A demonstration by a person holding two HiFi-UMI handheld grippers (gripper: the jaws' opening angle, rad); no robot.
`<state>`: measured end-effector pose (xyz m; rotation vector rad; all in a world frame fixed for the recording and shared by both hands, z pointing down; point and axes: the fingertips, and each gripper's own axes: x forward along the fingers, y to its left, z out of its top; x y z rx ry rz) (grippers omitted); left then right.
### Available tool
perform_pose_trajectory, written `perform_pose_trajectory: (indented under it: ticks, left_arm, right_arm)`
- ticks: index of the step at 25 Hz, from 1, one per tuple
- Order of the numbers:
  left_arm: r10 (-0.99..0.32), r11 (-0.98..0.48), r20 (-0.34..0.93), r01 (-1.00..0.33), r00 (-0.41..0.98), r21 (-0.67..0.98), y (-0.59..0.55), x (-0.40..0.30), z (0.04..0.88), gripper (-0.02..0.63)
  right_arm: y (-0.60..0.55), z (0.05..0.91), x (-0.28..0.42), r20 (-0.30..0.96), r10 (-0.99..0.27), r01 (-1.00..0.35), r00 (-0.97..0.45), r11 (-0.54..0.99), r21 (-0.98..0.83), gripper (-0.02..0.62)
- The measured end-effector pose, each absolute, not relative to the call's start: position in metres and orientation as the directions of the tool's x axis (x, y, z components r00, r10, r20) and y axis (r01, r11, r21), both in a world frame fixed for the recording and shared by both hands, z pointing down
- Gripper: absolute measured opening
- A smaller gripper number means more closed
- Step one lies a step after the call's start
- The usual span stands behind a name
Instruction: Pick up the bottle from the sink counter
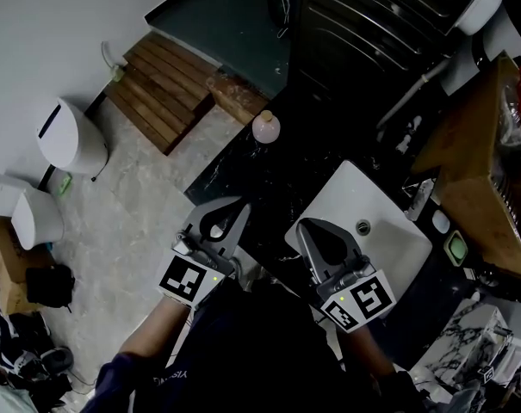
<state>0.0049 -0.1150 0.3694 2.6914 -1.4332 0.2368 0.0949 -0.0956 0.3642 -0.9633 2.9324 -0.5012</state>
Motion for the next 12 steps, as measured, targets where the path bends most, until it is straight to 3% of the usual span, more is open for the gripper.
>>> perform_pose_trajectory:
  ticks: [12]
  left_arm:
    - [-0.774,-0.620,0.160,-0.785,0.613,0.004,-0.137,-0.007,0.365,0.008]
  right_arm:
    - [-0.108,0.363,0.082,0.115,-0.637,-0.639,-0.763,0.713,-0.288,0.025]
